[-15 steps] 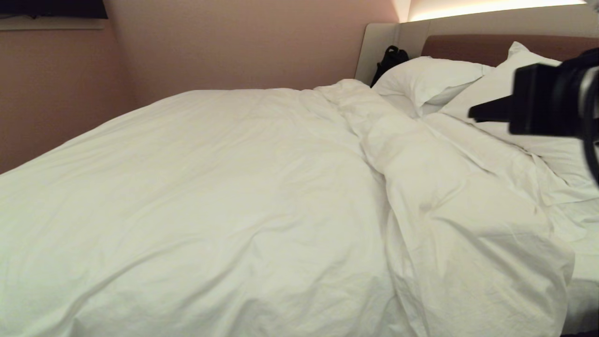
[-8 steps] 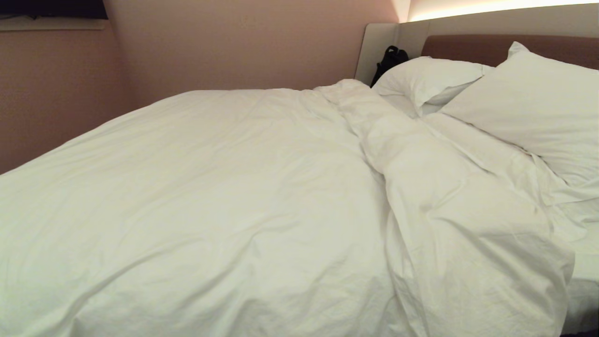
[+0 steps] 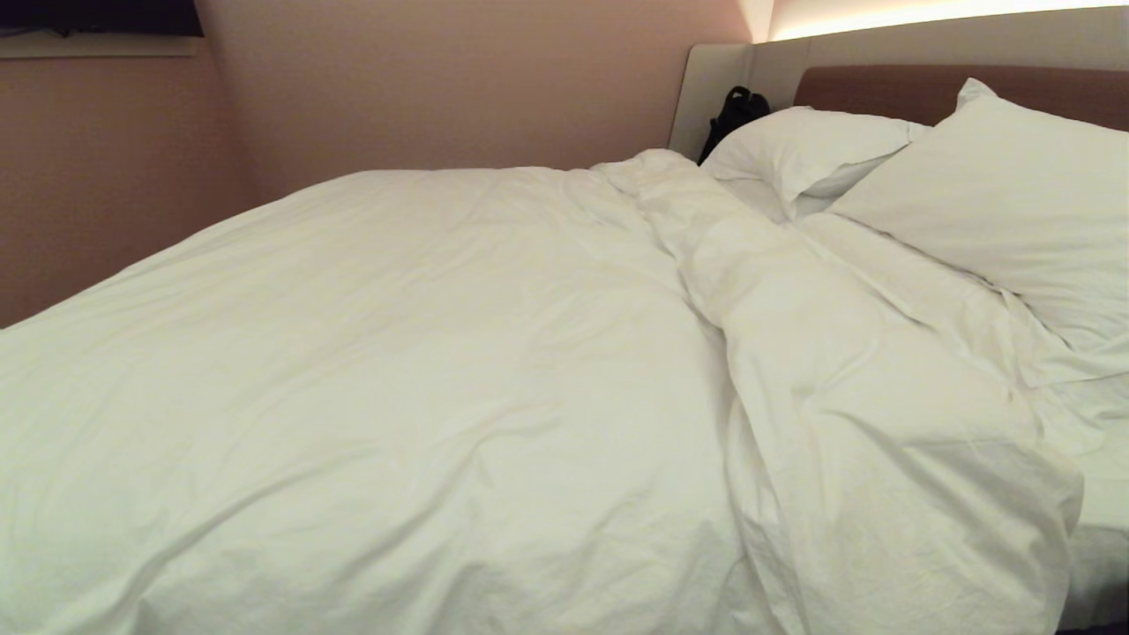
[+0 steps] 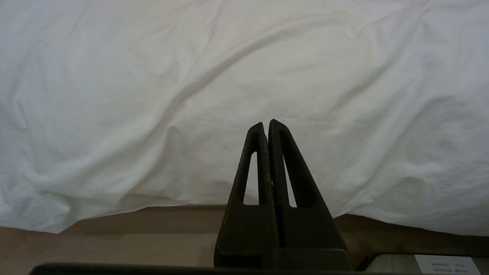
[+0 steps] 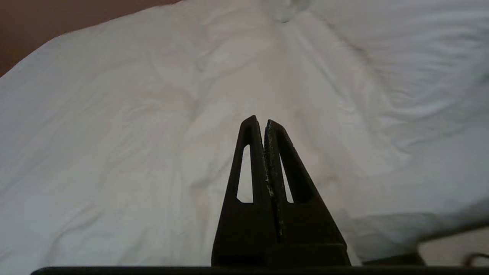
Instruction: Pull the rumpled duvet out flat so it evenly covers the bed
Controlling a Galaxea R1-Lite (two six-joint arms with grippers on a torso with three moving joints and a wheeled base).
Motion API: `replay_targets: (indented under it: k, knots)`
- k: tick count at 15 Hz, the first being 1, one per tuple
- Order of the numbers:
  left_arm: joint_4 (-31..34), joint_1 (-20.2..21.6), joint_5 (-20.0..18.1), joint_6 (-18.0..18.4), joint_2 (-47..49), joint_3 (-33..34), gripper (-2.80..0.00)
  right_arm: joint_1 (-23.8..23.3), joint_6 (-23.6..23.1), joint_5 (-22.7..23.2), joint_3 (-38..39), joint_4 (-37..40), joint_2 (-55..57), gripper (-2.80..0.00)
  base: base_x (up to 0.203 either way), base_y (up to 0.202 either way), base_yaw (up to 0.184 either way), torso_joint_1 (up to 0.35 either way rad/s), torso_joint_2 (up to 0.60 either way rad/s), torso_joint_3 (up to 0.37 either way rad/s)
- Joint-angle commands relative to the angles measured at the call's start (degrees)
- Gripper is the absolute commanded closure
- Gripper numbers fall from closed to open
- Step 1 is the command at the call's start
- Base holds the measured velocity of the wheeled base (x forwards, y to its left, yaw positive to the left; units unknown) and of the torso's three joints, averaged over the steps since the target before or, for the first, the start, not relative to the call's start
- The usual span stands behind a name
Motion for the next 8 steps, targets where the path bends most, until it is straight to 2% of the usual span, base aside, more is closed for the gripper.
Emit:
replay_targets:
  k: [1, 3, 8]
  knots:
    - [0.03, 0.02, 0.01, -0.03, 0.00, 0.00, 0.00, -5.18, 0.04, -0.41, 1.98, 0.15, -5.76, 0.00, 0.000, 0.000, 0.000, 0.000, 0.00, 0.000]
    - [0.03, 0.02, 0.01, -0.03, 0.00, 0.00, 0.00, -8.16, 0.05, -0.48, 4.49, 0.20, -11.76, 0.00, 0.000, 0.000, 0.000, 0.000, 0.00, 0.000]
    - [0.03, 0.02, 0.01, -0.03, 0.00, 0.00, 0.00, -10.98, -0.33, -0.58, 14.61, 0.56, -28.20, 0.00, 0.000, 0.000, 0.000, 0.000, 0.00, 0.000]
